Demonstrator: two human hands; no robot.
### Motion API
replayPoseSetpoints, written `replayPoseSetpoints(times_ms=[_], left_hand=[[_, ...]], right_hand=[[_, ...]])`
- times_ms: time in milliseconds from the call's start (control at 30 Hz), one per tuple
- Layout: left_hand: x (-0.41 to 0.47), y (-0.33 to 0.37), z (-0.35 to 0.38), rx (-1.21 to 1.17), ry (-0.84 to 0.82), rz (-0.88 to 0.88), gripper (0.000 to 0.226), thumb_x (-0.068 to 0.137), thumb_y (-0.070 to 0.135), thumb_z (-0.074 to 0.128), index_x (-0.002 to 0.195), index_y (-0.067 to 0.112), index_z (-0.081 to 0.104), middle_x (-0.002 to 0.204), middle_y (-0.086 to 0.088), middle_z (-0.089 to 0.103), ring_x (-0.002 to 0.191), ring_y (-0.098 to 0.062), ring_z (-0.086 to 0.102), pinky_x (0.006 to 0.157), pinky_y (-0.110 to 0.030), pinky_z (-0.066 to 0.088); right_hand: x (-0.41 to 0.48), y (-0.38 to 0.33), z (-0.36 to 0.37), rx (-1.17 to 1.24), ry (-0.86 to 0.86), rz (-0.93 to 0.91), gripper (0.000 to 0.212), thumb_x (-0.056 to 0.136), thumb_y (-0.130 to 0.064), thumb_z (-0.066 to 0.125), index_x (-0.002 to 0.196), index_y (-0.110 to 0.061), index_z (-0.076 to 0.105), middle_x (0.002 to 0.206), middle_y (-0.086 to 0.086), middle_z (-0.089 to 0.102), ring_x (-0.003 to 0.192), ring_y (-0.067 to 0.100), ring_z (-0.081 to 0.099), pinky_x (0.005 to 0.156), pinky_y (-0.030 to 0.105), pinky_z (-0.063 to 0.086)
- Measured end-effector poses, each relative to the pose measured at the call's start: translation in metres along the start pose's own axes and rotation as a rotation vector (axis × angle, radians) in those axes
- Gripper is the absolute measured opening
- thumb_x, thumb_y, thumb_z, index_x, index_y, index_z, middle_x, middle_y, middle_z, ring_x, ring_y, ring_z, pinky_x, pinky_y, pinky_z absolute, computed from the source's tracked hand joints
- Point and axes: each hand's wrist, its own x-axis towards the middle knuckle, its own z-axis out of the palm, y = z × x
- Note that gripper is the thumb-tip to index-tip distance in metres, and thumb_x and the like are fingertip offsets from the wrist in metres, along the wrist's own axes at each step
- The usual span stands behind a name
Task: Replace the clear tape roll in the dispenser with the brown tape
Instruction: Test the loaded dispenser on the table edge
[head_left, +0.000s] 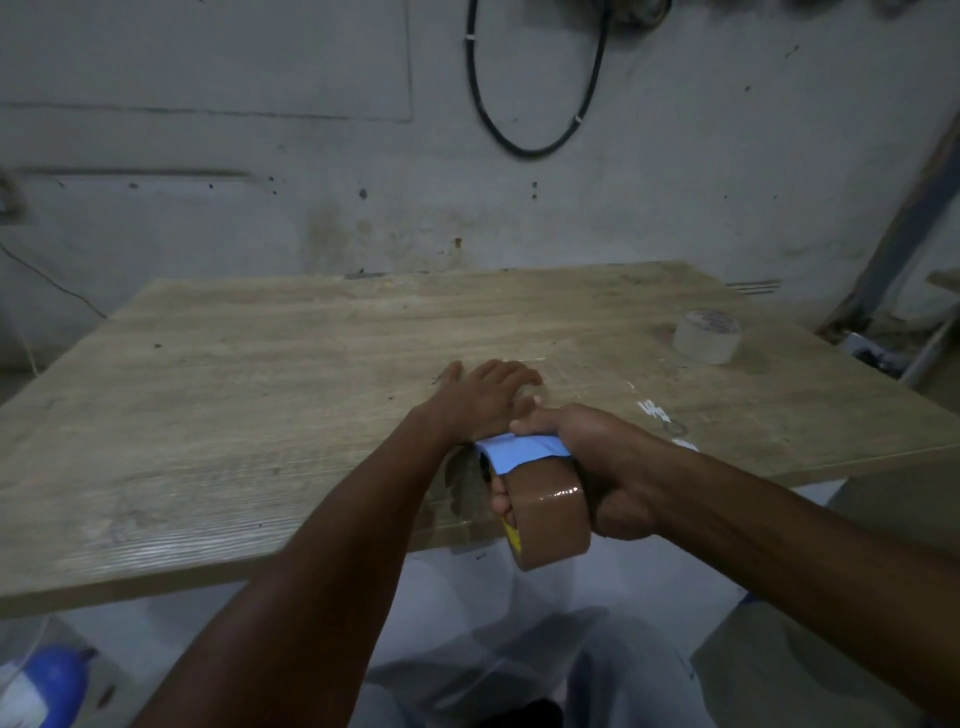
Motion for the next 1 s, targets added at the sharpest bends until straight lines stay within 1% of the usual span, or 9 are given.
replayPoseSetpoints(times_ms=[67,133,267,367,467,600,700,867,1000], left_hand=[[0.000,0.002,-0.001,-0.001,0.010,-0.005,0.071,0.088,0.063,0.011,0.148,0.033,0.033,0.159,0.004,0.032,0.146,-0.020,0.026,0.110,-0.066,0.016],[0.000,0.002,0.000,-0.009,0.010,-0.016,0.068,0.089,0.064,0.012,0.148,0.034,0.032,0.160,0.005,0.031,0.147,-0.020,0.024,0.111,-0.068,0.013],[-0.002,0.002,0.002,-0.020,0.020,-0.040,0.054,0.098,0.060,0.017,0.146,0.040,0.032,0.159,0.007,0.031,0.148,-0.020,0.023,0.110,-0.072,0.009],[-0.007,0.008,-0.003,0.000,0.030,-0.062,0.050,0.100,0.057,0.021,0.145,0.040,0.034,0.157,0.006,0.033,0.147,-0.020,0.023,0.112,-0.071,0.007],[-0.010,0.013,-0.007,0.023,0.045,-0.096,0.048,0.100,0.056,0.026,0.144,0.040,0.037,0.156,0.003,0.034,0.147,-0.022,0.023,0.113,-0.070,0.006],[-0.007,0.037,-0.011,-0.139,0.051,-0.178,0.057,0.097,0.061,0.033,0.146,0.032,0.036,0.159,0.001,0.029,0.148,-0.022,0.022,0.115,-0.065,0.008],[-0.009,0.055,-0.006,-0.151,0.013,-0.111,0.060,0.099,0.059,0.031,0.149,0.027,0.034,0.161,0.000,0.028,0.149,-0.020,0.022,0.115,-0.063,0.009],[-0.009,0.051,0.002,-0.072,-0.014,-0.080,0.058,0.101,0.055,0.028,0.152,0.027,0.031,0.162,0.002,0.025,0.150,-0.020,0.018,0.115,-0.059,0.013],[-0.008,0.050,0.003,-0.050,-0.011,-0.066,0.057,0.101,0.055,0.028,0.152,0.028,0.030,0.162,0.003,0.025,0.151,-0.021,0.016,0.116,-0.058,0.013]], right_hand=[[-0.002,0.002,0.001,-0.010,0.011,-0.001,0.042,0.097,-0.030,0.055,0.110,0.009,0.062,0.076,0.023,0.071,0.059,0.031,0.068,0.061,0.036,0.058],[-0.006,0.006,0.002,-0.020,0.012,0.002,0.041,0.097,-0.029,0.054,0.113,0.009,0.059,0.075,0.024,0.071,0.060,0.032,0.068,0.064,0.039,0.059],[-0.018,0.020,0.001,-0.020,0.011,-0.009,0.035,0.097,-0.026,0.054,0.117,0.002,0.052,0.071,0.025,0.070,0.058,0.033,0.069,0.062,0.040,0.060],[-0.030,0.034,0.001,-0.020,0.002,-0.029,0.028,0.099,-0.023,0.053,0.114,0.000,0.051,0.069,0.027,0.069,0.056,0.034,0.067,0.060,0.041,0.058],[-0.036,0.043,0.001,-0.008,0.008,-0.053,0.029,0.099,-0.022,0.051,0.114,0.002,0.051,0.071,0.027,0.068,0.057,0.035,0.066,0.057,0.040,0.058],[-0.034,0.045,-0.001,0.016,-0.007,-0.031,0.036,0.095,-0.024,0.051,0.115,0.005,0.053,0.073,0.026,0.065,0.059,0.034,0.065,0.059,0.039,0.056],[-0.031,0.047,-0.003,0.038,0.009,-0.010,0.038,0.091,-0.025,0.053,0.113,0.006,0.056,0.071,0.024,0.065,0.055,0.033,0.065,0.061,0.038,0.056],[-0.025,0.049,-0.001,0.023,0.062,-0.043,0.036,0.097,-0.031,0.056,0.105,0.004,0.060,0.062,0.020,0.067,0.046,0.031,0.065,0.055,0.038,0.058],[-0.027,0.051,0.000,0.012,0.065,-0.044,0.037,0.099,-0.031,0.053,0.107,0.005,0.058,0.059,0.020,0.066,0.047,0.030,0.065,0.061,0.040,0.057]])
